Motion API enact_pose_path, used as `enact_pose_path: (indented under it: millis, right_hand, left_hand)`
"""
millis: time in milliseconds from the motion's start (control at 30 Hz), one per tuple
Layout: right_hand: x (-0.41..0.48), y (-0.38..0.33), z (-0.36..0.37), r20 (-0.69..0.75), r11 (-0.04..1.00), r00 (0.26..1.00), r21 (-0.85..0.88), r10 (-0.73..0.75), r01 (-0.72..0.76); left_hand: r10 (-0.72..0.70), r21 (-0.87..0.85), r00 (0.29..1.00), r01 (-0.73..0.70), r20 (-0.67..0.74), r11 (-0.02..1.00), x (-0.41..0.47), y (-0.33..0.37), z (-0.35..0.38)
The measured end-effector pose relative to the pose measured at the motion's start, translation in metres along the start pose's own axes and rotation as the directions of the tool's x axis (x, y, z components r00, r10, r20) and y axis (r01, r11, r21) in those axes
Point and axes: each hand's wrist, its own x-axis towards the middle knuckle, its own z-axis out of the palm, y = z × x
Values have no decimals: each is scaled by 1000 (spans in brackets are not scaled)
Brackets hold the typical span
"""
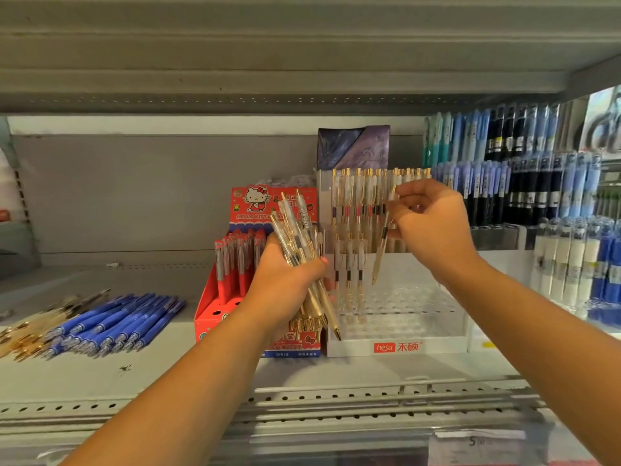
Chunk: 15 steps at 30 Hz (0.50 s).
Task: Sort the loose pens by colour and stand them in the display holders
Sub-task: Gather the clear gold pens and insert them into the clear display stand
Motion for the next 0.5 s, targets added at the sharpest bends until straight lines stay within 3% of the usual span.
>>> enact_pose_path:
  millis: [500]
  right_hand:
    - [2, 30, 8, 46, 999, 999, -48, 24, -22]
  left_hand:
    - [29, 64, 1000, -29, -3, 998, -2, 0, 1]
